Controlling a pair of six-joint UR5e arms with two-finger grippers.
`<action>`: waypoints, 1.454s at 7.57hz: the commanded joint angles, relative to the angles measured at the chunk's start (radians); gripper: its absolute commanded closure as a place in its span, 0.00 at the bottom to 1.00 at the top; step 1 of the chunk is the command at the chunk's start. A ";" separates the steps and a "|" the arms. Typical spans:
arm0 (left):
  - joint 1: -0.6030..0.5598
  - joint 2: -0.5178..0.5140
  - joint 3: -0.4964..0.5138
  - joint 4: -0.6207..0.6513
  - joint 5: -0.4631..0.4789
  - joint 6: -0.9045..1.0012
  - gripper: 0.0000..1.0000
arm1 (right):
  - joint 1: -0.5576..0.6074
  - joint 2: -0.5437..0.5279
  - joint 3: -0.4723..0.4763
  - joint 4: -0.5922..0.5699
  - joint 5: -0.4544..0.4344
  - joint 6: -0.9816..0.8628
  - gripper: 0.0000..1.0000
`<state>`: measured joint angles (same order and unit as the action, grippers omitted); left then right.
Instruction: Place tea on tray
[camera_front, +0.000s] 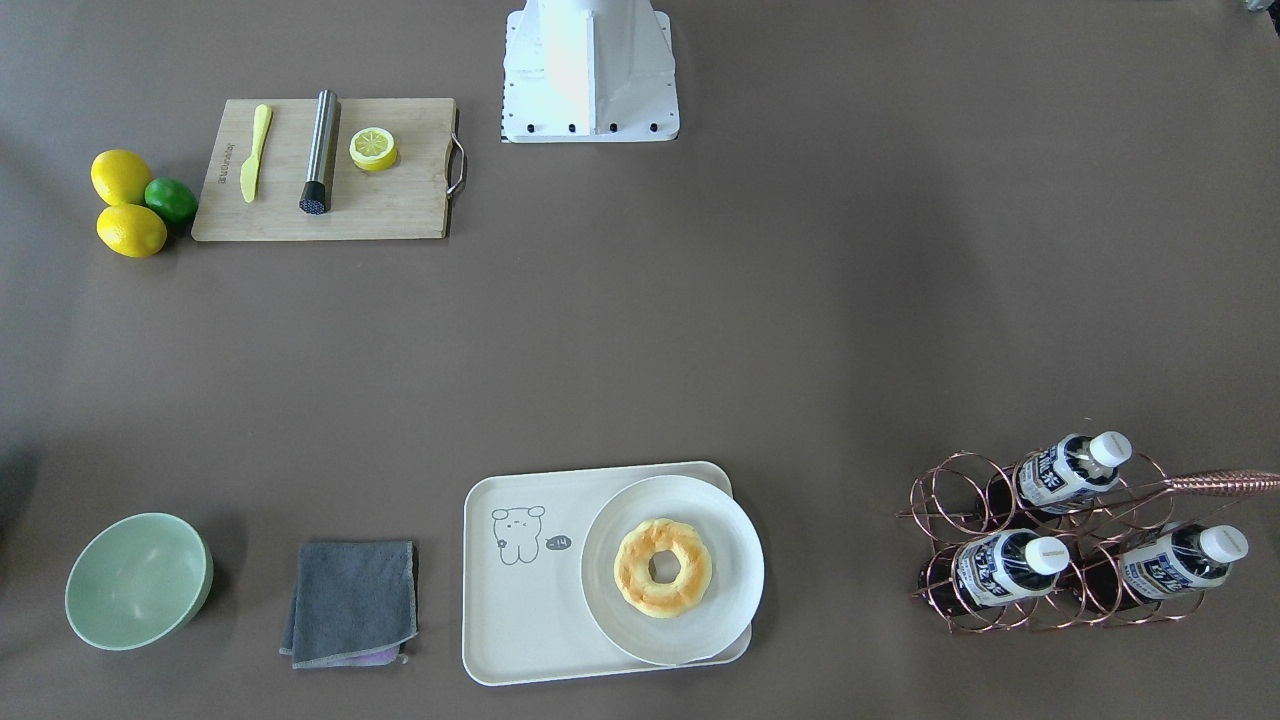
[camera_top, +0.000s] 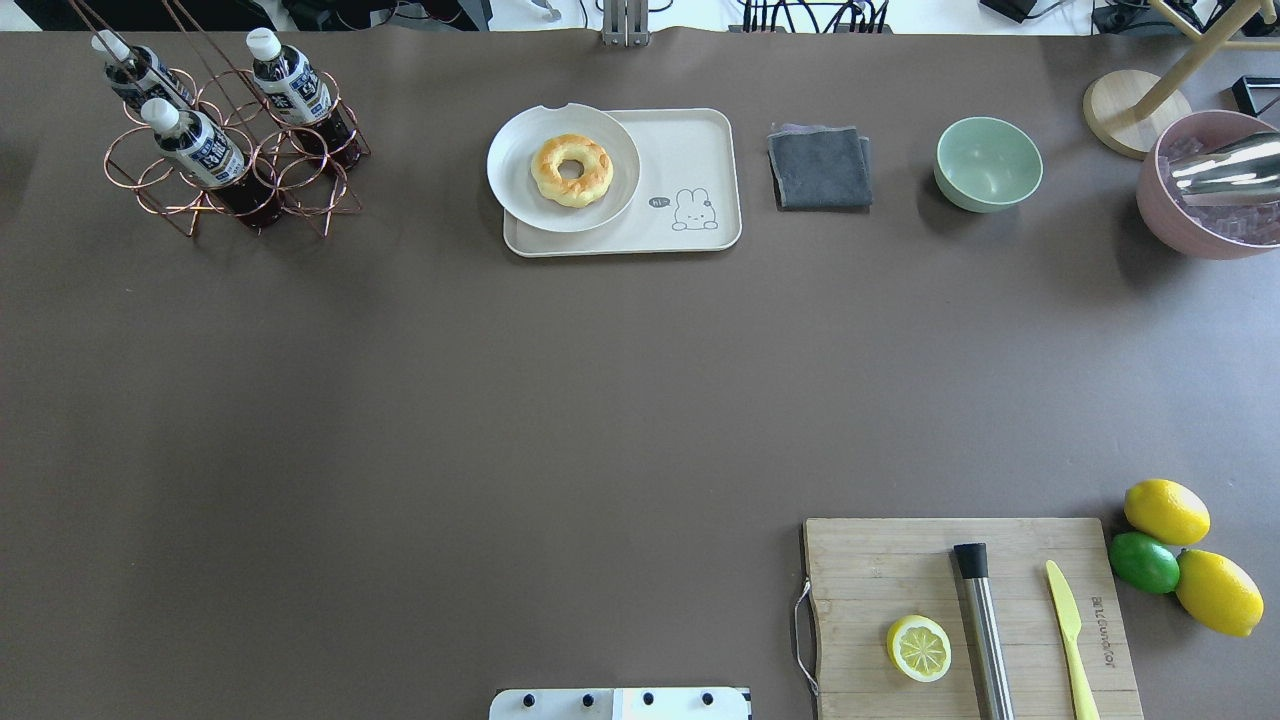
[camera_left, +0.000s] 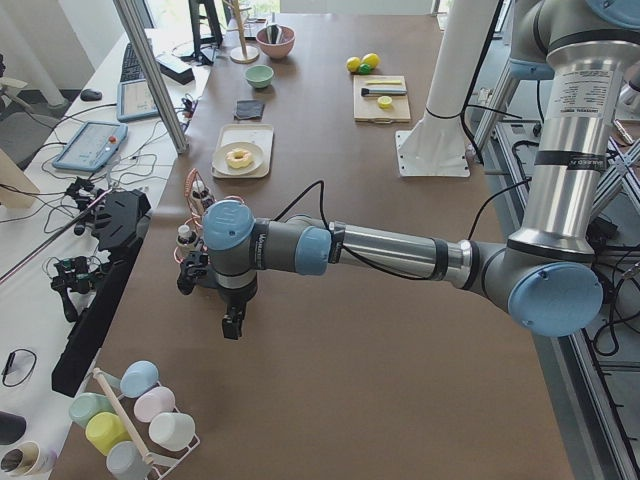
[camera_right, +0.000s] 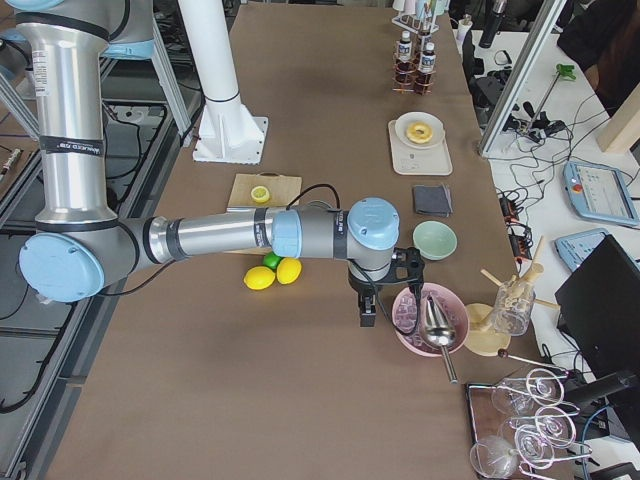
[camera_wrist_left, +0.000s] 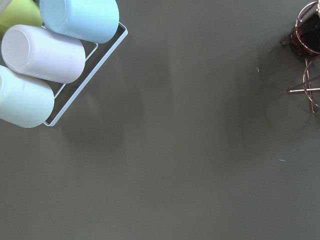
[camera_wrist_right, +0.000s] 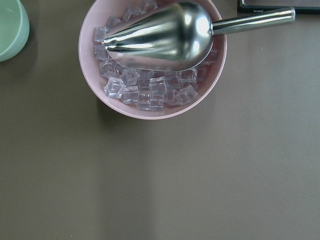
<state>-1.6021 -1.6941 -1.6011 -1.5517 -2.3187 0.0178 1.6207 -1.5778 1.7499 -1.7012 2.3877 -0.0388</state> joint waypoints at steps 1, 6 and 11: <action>0.001 -0.002 0.000 0.004 -0.002 0.001 0.02 | -0.001 0.002 -0.003 0.000 -0.004 -0.009 0.00; 0.001 0.001 0.004 -0.002 -0.004 0.001 0.02 | -0.001 0.001 0.006 0.000 0.002 0.002 0.00; 0.002 0.002 0.004 -0.004 -0.004 0.002 0.02 | 0.001 -0.001 0.011 0.000 0.005 0.002 0.00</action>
<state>-1.6000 -1.6933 -1.5955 -1.5513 -2.3224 0.0185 1.6213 -1.5764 1.7578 -1.7012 2.3911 -0.0368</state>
